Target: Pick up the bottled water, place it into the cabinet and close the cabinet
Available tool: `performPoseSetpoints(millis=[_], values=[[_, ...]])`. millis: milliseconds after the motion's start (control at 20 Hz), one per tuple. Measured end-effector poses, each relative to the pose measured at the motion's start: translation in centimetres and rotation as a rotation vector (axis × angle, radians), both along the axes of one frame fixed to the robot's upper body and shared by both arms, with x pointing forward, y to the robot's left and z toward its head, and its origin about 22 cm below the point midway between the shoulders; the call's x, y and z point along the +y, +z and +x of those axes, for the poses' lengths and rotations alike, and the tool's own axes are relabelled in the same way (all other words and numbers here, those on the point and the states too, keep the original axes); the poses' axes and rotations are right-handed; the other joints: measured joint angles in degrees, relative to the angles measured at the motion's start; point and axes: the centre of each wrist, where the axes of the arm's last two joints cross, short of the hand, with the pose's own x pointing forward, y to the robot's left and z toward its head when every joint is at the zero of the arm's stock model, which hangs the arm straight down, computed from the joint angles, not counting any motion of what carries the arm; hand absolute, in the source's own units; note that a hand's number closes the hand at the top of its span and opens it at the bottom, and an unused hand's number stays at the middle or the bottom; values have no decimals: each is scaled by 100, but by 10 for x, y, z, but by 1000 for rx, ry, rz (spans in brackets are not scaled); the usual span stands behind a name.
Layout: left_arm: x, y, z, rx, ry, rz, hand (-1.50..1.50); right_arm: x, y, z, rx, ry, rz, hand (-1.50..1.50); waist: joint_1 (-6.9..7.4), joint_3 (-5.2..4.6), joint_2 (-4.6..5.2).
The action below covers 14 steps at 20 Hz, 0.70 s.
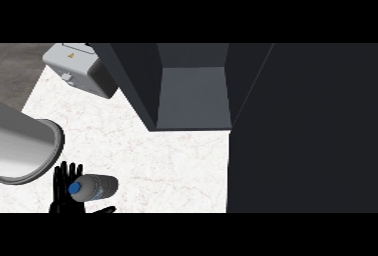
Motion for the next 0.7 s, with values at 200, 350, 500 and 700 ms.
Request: performPoseSetpoints(millis=[200,350,500,700], values=[[-7,-1,15,-25,-32,-59,-150,-2,1,-2,8,-6,-8,-150,10,-1,5],[-7,-4,19,-34,-44,-94,-150,-4,2,-8,6,-8,-7,-150,-12,-2,-1],[-11,-5,24,-47,-53,-117,150,-4,1,-6,3,-7,-7,-150,10,-1,2],[-10,-4,29,-63,-63,-142,150,-7,1,-5,-1,-9,-16,-150,29,1,3]])
